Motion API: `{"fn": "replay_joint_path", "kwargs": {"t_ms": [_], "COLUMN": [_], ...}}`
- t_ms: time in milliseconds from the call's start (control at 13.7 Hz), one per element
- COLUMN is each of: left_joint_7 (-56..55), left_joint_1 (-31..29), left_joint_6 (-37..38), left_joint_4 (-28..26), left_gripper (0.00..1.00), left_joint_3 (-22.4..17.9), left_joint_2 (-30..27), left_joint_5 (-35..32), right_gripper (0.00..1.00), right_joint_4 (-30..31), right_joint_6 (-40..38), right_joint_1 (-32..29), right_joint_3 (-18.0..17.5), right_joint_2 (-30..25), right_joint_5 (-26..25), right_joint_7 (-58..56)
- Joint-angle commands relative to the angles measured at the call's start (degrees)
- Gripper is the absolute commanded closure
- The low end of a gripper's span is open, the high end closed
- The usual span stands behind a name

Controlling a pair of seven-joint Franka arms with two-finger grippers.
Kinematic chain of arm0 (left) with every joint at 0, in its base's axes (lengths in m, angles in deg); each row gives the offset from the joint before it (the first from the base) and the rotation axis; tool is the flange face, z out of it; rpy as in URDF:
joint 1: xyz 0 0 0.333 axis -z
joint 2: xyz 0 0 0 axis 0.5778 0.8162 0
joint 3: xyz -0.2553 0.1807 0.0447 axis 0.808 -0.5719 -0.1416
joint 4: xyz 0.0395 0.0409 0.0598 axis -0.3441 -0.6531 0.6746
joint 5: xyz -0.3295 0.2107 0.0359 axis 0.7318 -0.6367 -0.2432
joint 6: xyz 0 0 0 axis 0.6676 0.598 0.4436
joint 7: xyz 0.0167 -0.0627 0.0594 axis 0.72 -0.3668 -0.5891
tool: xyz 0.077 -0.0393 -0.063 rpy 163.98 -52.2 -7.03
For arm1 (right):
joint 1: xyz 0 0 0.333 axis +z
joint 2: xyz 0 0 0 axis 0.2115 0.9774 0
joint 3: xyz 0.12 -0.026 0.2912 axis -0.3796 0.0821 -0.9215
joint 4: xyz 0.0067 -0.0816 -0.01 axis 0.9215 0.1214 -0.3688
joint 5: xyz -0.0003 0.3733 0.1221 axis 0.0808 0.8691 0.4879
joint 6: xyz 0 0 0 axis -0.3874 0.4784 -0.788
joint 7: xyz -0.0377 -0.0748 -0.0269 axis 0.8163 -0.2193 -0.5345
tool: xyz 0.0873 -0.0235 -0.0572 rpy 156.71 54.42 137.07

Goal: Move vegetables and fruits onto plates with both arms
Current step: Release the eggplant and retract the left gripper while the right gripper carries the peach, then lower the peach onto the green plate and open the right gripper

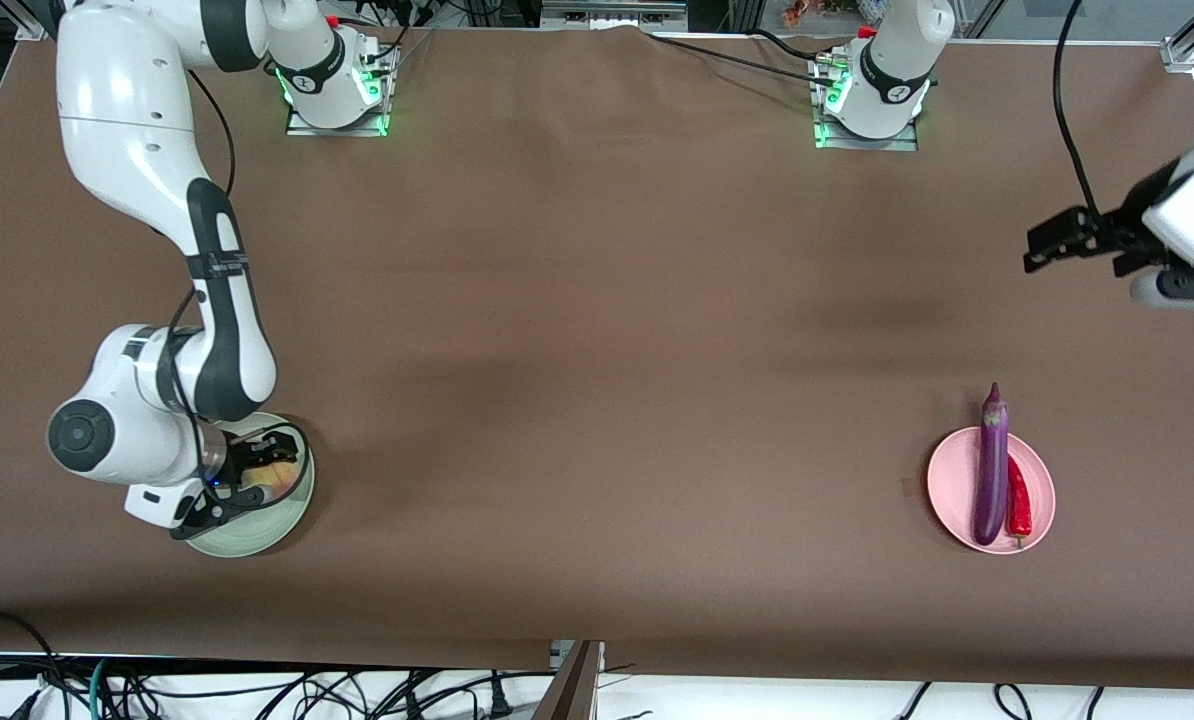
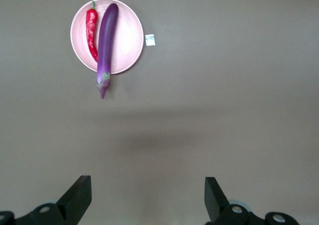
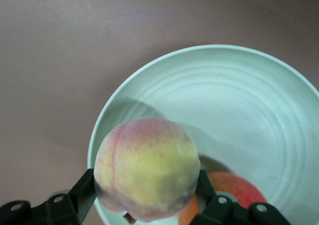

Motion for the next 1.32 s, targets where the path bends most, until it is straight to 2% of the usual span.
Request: {"fn": "replay_joint_path", "kwargs": {"t_ms": [0,146,365,658,877,1023,1096,1242], "left_joint_7": [0.4,0.4,0.5,0.6,1.0,1.1,1.1,1.1], "left_joint_1": [2.1,1.9,1.4,1.4,1.2,0.8,0.8,0.8], "left_joint_6": [-3.7,-3.2,-2.2,-2.1,-2.0,-1.4,-1.3,-1.2], "left_joint_4": [-8.9,-8.4,-8.3,-8.2,-8.0,-8.0,-8.0,-8.0], "left_gripper": [0.00,0.00,0.00,0.00,0.00,0.00,0.00,0.00], "left_joint_3": [-1.4,-1.3,-1.1,-0.9,-1.3,-1.3,-1.3,-1.3], "left_joint_2": [-6.4,-5.7,-5.7,-5.6,-5.6,-5.5,-5.5,-5.5], "left_joint_5": [-0.4,-2.4,-2.4,-2.3,-2.4,-2.4,-2.4,-2.4], "right_gripper": [0.00,0.00,0.00,0.00,0.00,0.00,0.00,0.00], "right_joint_4": [0.2,-0.5,-2.8,-11.2,-12.1,-10.4,-8.7,1.3], "right_joint_6": [1.6,0.0,-9.9,-26.7,-35.3,-39.8,-42.2,-42.4], "right_joint_1": [-0.3,-0.3,-0.1,0.2,1.8,2.7,2.7,1.9], "right_joint_3": [-0.2,-0.2,0.2,0.9,0.3,-0.9,-1.6,-3.7], "right_joint_2": [0.0,-1.7,-6.3,-10.4,-15.5,-20.2,-22.9,-32.0], "right_joint_5": [0.2,0.5,0.7,-0.1,-1.8,-6.8,-7.8,-8.0], "right_joint_7": [-0.8,-0.7,0.8,11.2,21.8,27.9,28.1,28.0]}}
